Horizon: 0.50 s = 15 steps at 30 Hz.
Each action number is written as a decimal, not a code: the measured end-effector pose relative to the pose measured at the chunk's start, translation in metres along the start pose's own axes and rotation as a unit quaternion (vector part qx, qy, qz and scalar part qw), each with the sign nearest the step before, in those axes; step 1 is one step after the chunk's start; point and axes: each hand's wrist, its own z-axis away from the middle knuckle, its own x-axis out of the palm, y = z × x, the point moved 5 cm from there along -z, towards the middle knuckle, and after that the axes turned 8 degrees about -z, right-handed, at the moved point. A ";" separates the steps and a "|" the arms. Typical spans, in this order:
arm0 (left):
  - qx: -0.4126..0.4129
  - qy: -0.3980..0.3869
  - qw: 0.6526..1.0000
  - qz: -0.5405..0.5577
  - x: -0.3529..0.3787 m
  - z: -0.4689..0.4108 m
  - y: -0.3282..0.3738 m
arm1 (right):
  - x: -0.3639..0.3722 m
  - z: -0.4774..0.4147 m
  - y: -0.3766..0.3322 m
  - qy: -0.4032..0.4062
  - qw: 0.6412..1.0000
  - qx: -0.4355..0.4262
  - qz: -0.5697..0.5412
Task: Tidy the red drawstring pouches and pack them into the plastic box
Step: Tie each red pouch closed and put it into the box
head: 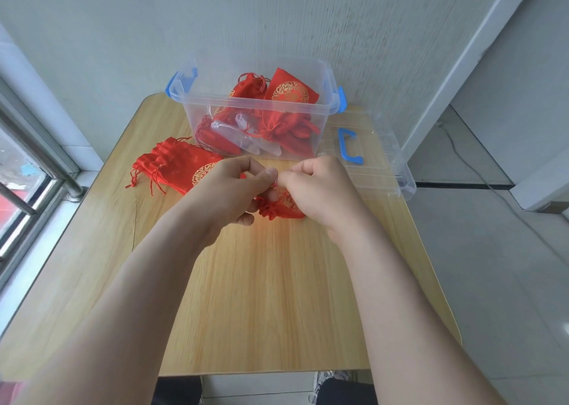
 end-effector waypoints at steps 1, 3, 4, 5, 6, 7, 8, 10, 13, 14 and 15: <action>-0.003 -0.007 1.000 0.002 -0.001 0.001 0.000 | -0.001 0.001 0.000 0.004 1.000 0.006 0.000; -0.011 -0.015 1.000 -0.005 -0.004 0.002 -0.001 | -0.002 0.003 0.001 0.005 1.000 0.017 -0.003; -0.014 -0.017 1.000 -0.012 -0.005 0.003 -0.002 | -0.002 0.003 0.001 0.004 1.000 0.020 -0.003; -0.017 -0.018 1.000 -0.017 -0.006 0.003 -0.002 | -0.002 0.004 0.000 0.001 1.000 0.019 0.002; -0.018 -0.021 0.999 -0.018 -0.007 0.004 -0.002 | -0.001 0.004 0.000 -0.004 1.000 0.018 0.008; -0.017 -0.023 0.999 -0.017 -0.007 0.004 -0.002 | -0.001 0.004 0.000 -0.010 1.000 0.017 0.014; -0.014 -0.025 0.999 -0.016 -0.007 0.004 -0.002 | 0.000 0.004 0.000 -0.015 1.000 0.016 0.020; -0.006 -0.025 0.999 -0.024 -0.006 0.002 -0.002 | 0.001 0.005 -0.001 -0.030 0.999 0.017 0.028; 0.012 -0.022 0.997 -0.075 -0.006 0.000 -0.003 | 0.001 0.004 -0.003 -0.048 0.999 0.020 -0.003; 0.018 -0.028 0.995 -0.094 -0.005 0.000 -0.003 | 0.002 0.003 -0.004 -0.051 0.998 0.022 -0.022; 0.025 -0.039 0.993 -0.111 -0.003 0.000 -0.003 | 0.002 0.002 -0.004 -0.053 0.998 0.024 -0.036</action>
